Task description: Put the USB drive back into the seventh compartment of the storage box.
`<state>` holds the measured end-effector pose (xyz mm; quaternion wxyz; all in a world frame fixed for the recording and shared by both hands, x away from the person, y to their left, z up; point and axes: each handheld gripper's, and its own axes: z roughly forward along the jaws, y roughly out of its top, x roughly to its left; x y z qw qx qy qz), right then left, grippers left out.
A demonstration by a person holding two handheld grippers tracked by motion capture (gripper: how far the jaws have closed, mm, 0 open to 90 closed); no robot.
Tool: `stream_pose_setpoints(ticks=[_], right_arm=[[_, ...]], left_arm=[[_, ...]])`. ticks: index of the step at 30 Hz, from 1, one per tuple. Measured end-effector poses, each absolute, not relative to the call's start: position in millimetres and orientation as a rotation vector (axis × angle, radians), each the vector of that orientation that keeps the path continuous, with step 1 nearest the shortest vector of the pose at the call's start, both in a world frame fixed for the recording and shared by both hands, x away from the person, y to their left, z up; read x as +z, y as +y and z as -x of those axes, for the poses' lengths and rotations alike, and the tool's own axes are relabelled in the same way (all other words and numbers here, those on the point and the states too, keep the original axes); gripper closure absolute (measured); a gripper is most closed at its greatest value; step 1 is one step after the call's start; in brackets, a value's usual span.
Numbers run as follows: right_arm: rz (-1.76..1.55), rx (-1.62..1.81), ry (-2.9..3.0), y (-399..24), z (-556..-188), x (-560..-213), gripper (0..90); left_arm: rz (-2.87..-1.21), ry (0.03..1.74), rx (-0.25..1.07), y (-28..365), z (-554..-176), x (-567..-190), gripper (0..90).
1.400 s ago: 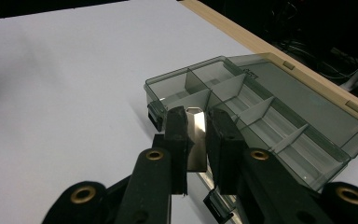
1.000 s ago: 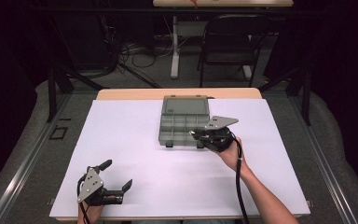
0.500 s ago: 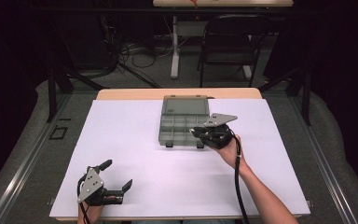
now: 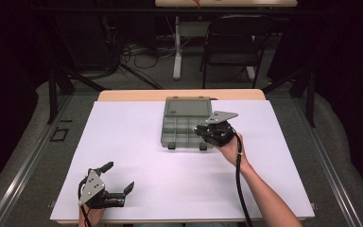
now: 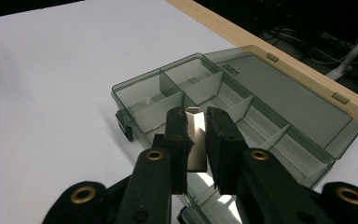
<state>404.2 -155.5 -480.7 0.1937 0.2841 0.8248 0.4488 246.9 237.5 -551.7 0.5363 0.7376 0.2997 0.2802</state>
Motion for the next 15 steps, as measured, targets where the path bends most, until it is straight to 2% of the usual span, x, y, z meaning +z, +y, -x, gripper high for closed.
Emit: stream_pose_setpoints(ticks=[15], right_arm=[[-0.779,1.221,2.353,-150.9,-412.8,-479.6,79.3]], left_arm=[[-1.752,0.718,0.670,237.5,-246.3,-551.5,0.9]])
